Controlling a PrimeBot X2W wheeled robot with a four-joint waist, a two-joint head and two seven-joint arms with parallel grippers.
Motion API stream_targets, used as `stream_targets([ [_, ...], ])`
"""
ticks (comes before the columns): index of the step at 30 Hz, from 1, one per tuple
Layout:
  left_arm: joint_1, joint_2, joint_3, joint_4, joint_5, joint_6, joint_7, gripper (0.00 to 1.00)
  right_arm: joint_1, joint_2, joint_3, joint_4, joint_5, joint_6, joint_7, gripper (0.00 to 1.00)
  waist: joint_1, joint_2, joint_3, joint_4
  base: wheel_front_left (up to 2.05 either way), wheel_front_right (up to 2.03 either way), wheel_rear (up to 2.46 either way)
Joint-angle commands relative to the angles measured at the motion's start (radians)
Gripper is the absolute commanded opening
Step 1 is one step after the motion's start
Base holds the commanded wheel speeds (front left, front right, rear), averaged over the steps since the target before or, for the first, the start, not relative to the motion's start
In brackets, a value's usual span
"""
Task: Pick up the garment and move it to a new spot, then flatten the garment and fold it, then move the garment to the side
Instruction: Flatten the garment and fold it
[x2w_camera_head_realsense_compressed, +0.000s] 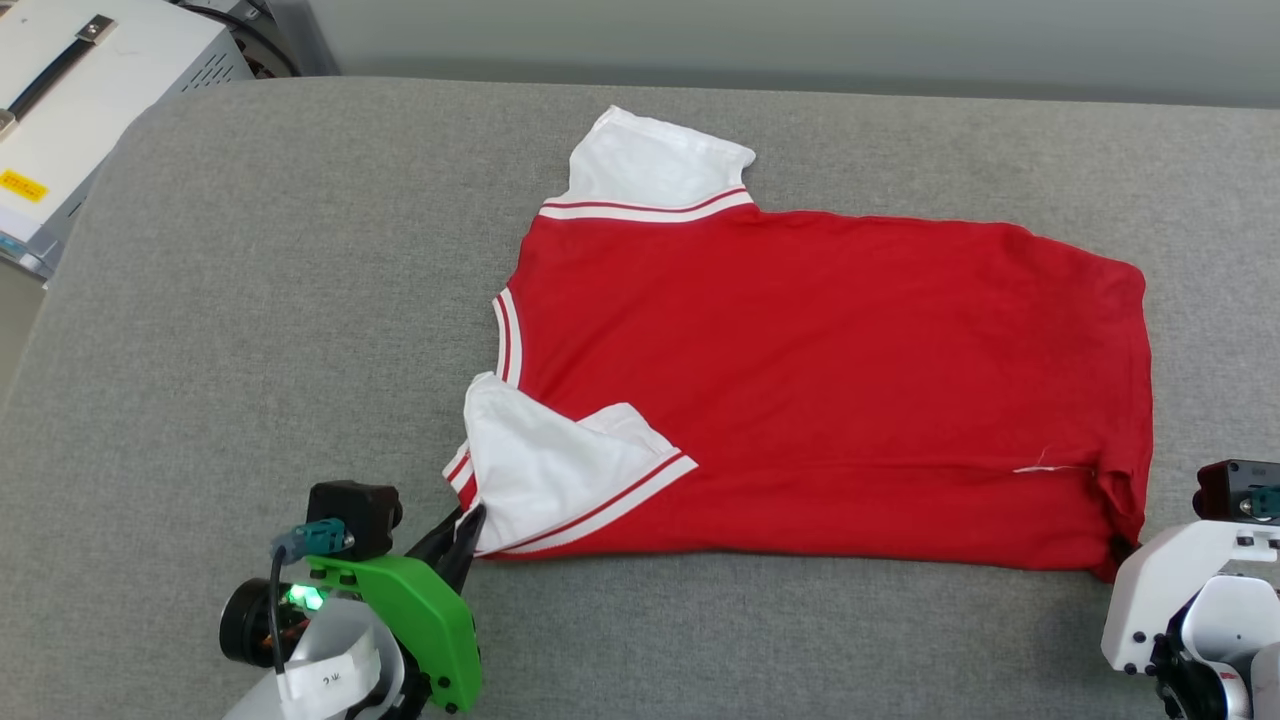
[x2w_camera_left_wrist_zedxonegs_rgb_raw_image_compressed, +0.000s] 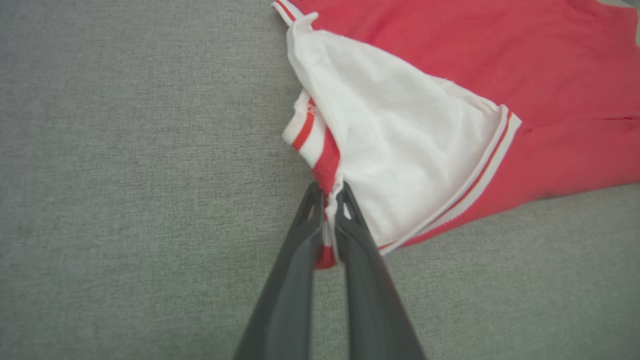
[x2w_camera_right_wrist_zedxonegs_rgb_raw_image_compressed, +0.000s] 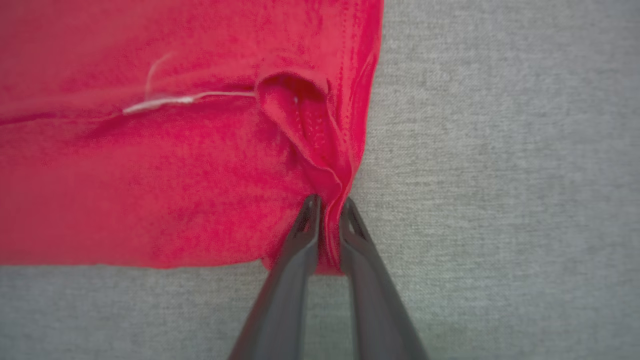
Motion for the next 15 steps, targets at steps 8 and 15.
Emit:
stream_targets([
  [8, 0.086, 0.029, -0.015, 0.029, -0.018, 0.031, 0.033, 0.0, 0.11, -0.003, 0.012, -0.082, 0.031, -0.002, 0.053, 0.0, 0.0, 0.0112, -0.112, -0.011, 0.0, 0.0, 0.0],
  [15, 0.151, 0.062, -0.023, 0.01, -0.048, 0.048, 0.084, 0.0, 0.207, -0.001, 0.005, -0.197, 0.052, -0.002, 0.17, 0.0, 0.0, 0.0112, -0.156, -0.014, 0.0, 0.0, 0.0],
])
